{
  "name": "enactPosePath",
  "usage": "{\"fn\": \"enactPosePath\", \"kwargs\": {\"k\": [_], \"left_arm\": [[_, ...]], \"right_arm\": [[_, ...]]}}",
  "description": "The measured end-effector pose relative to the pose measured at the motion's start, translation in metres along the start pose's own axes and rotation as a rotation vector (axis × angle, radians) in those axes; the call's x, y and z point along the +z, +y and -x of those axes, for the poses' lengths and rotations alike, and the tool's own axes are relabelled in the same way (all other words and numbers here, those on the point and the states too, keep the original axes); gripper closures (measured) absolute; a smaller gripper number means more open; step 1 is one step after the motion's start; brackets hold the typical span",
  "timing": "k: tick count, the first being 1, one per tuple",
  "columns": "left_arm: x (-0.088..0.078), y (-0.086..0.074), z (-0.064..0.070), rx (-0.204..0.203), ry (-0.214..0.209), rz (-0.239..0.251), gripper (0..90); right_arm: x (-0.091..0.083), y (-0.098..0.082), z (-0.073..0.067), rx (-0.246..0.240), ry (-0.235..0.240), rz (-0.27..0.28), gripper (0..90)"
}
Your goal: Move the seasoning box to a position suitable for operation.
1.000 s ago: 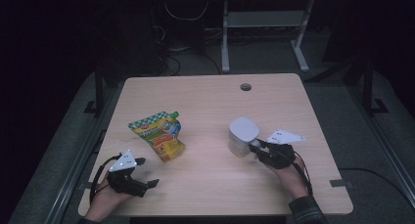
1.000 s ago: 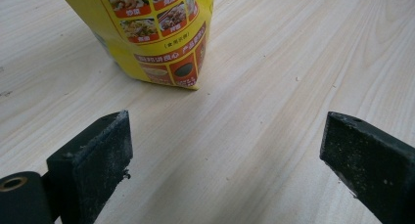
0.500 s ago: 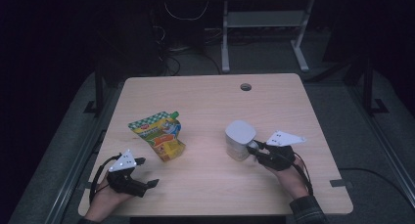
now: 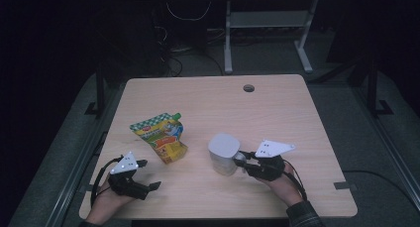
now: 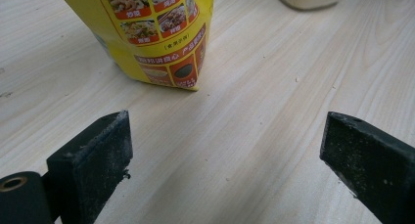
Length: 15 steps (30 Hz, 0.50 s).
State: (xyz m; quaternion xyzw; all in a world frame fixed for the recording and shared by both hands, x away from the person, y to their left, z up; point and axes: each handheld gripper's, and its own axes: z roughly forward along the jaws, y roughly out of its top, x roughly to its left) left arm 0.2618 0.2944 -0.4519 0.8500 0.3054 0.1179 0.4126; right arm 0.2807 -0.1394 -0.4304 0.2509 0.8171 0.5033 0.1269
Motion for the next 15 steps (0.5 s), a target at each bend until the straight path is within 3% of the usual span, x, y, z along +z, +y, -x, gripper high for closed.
{"fn": "enactPosePath", "kwargs": {"k": [6,15], "left_arm": [[0.001,0.000,0.000,0.003,-0.003,-0.003,4.8],[0.001,0.000,0.001,0.006,-0.007,-0.007,4.8]], "right_arm": [[0.008,0.002,-0.013,-0.057,0.074,0.007,68.5],[0.008,-0.003,-0.010,-0.066,0.103,-0.004,68.2]]}}
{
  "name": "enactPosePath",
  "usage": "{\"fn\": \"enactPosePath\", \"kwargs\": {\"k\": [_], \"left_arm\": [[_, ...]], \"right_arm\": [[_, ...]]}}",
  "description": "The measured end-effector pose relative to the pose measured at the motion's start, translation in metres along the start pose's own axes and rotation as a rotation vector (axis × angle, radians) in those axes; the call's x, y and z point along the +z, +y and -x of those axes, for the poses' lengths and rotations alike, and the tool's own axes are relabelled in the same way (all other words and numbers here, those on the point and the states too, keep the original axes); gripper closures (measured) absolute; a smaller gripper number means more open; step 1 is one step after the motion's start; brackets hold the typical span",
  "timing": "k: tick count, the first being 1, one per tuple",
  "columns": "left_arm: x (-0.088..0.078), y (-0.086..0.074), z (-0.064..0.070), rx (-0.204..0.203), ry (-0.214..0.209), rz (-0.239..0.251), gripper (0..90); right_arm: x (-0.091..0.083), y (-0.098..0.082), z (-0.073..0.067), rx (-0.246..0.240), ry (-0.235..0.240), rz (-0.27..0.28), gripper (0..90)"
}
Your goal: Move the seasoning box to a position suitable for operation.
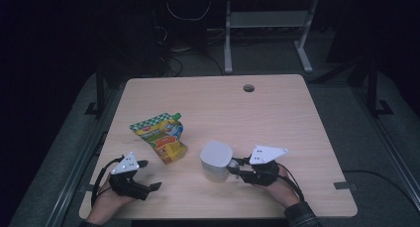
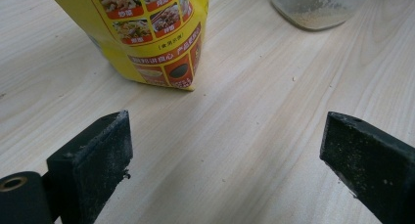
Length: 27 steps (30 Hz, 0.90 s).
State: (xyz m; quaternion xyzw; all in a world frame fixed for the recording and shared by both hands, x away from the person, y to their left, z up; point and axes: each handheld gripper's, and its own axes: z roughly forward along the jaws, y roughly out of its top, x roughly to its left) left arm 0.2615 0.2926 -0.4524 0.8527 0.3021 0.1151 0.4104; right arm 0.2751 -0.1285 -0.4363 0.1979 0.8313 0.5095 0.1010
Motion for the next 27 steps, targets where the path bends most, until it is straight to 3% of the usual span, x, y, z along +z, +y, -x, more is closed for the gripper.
{"fn": "enactPosePath", "kwargs": {"k": [9,13,18,25,27], "left_arm": [[0.000,0.000,0.001,0.000,-0.004,0.000,4.8],[0.000,0.000,0.000,0.000,-0.004,0.000,4.8],[0.000,0.000,0.001,0.000,-0.004,-0.001,4.8],[-0.001,0.000,0.001,0.002,-0.001,0.000,4.8],[-0.001,0.000,0.001,0.007,-0.001,0.000,4.8]], "right_arm": [[0.001,-0.004,0.002,-0.002,0.002,-0.006,67.4],[-0.009,-0.003,0.004,0.042,-0.003,0.028,57.5],[-0.023,-0.007,0.004,0.073,-0.033,0.040,52.0],[-0.038,-0.012,0.000,0.114,-0.068,0.056,51.0],[-0.042,-0.012,-0.004,0.125,-0.067,0.062,57.4]]}}
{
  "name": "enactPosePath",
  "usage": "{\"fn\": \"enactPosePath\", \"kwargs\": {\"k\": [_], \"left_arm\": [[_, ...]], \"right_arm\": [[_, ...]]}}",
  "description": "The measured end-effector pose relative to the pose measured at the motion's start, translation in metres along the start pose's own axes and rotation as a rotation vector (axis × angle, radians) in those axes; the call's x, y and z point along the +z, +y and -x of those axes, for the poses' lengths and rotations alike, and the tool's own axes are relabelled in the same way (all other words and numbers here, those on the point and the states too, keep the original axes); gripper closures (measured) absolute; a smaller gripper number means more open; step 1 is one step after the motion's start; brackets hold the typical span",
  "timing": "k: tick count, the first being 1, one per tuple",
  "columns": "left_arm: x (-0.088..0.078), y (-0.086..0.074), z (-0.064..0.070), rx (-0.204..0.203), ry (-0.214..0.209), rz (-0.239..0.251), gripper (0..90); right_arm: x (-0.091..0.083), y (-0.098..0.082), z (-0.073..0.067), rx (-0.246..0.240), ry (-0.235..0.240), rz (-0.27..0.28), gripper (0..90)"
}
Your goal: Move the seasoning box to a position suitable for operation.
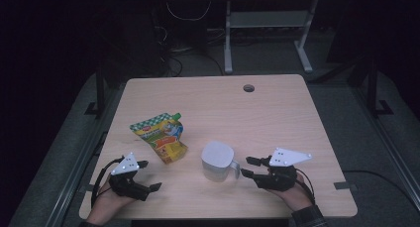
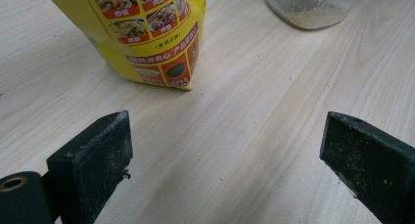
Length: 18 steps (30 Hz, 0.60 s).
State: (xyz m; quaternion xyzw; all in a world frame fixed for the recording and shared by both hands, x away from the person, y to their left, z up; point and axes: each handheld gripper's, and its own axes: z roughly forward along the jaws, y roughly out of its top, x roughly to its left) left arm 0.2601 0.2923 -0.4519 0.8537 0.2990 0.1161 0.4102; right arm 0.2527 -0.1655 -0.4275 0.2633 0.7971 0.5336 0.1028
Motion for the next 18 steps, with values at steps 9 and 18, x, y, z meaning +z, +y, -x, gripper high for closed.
{"fn": "enactPosePath", "kwargs": {"k": [9,18], "left_arm": [[0.000,0.000,0.001,0.005,0.000,-0.002,4.9],[0.001,0.000,0.001,0.004,-0.003,-0.001,4.9]], "right_arm": [[0.017,-0.004,-0.019,-0.037,0.053,-0.078,89.3],[0.030,-0.004,-0.019,-0.049,0.051,-0.117,89.4]]}}
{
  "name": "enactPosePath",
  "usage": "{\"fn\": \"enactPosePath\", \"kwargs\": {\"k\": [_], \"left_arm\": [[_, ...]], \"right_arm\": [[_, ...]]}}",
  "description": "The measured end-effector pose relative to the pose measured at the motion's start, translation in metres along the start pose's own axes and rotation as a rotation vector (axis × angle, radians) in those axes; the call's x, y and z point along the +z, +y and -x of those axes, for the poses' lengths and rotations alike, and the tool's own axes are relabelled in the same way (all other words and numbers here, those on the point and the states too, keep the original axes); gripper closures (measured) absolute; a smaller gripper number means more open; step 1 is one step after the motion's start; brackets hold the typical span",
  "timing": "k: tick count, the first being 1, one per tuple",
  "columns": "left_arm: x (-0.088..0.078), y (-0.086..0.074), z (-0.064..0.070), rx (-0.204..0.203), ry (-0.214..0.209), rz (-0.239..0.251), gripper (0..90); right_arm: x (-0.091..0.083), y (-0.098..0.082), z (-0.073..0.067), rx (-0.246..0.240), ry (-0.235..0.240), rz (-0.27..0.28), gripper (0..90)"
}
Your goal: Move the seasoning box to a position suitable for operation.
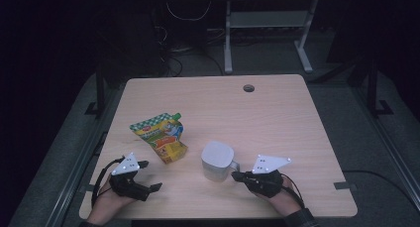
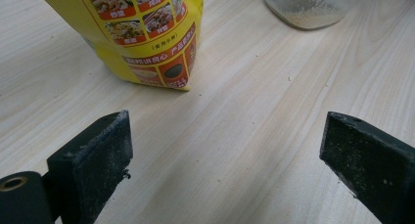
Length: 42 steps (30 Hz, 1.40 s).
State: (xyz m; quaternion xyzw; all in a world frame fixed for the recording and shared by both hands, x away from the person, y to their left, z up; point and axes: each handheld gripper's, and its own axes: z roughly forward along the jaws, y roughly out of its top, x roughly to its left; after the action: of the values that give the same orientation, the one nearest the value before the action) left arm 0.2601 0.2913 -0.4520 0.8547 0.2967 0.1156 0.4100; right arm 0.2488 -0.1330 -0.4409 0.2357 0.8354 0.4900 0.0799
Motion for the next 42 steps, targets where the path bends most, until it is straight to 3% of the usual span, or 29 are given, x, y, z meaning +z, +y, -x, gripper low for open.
{"fn": "enactPosePath", "kwargs": {"k": [8,23,42], "left_arm": [[0.000,0.000,0.001,-0.002,-0.002,0.004,4.9],[0.001,0.000,0.000,-0.005,-0.004,0.005,4.9],[0.001,0.000,0.001,-0.008,-0.006,0.005,4.9]], "right_arm": [[0.001,0.000,0.004,-0.004,-0.019,-0.003,89.4],[0.001,0.004,0.024,0.007,-0.090,0.001,89.5],[0.012,0.010,0.038,0.052,-0.159,0.016,89.5]]}}
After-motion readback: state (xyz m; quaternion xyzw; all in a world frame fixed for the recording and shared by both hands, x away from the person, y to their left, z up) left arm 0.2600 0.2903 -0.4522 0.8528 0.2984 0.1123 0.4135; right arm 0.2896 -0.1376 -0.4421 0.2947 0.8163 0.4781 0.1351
